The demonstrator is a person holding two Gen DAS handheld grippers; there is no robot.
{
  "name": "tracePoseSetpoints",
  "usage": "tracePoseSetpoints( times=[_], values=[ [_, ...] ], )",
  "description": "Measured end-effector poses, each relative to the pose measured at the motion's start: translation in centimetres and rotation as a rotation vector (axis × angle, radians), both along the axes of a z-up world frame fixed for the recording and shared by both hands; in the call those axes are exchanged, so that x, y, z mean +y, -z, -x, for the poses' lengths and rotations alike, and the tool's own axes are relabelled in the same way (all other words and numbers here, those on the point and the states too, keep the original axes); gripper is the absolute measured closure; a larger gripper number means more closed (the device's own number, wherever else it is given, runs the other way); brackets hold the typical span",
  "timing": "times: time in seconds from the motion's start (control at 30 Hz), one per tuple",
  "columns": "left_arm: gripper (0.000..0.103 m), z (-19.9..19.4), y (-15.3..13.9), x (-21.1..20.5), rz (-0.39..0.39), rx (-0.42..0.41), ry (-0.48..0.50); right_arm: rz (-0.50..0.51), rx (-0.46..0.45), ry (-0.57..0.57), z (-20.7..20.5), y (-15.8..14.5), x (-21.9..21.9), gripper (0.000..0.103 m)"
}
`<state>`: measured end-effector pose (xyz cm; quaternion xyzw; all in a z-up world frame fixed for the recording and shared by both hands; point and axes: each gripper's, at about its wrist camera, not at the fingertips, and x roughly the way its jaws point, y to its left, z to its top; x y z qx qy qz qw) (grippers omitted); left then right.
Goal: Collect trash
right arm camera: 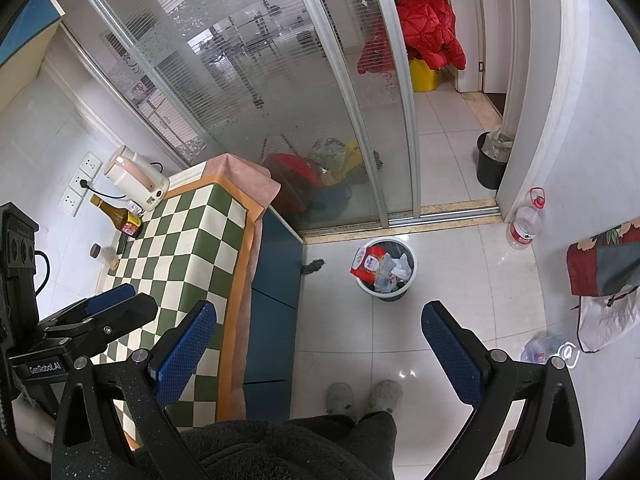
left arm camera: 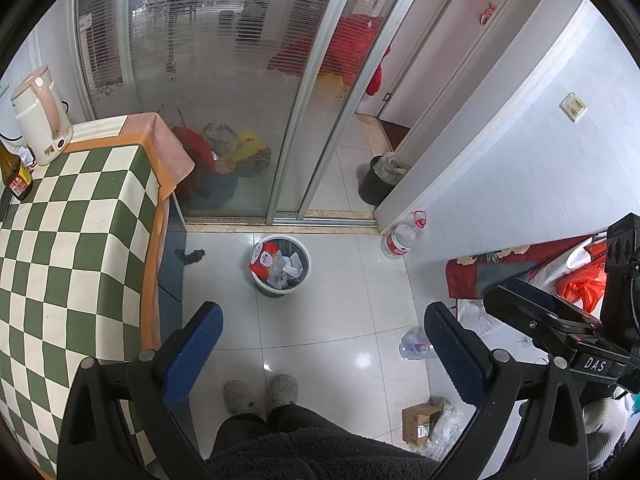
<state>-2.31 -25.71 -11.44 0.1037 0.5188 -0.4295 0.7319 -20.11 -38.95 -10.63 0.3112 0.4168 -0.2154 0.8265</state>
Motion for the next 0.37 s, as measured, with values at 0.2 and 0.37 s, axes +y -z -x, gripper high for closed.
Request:
tracePoseSetpoints(
  times=[0.2,0.37],
  values=[
    [0.0,0.05,-0.05,-0.16,-0.001,0.001,-0.002,-0.001,0.001,0.001,0.03,0.09,0.08,0.0],
    [0.0,0.42,-0.28,-0.52,0.003,-0.012,0.0,-0.002,0.0,-0.001,0.02,-0.03,-0.14,0.0]
  ],
)
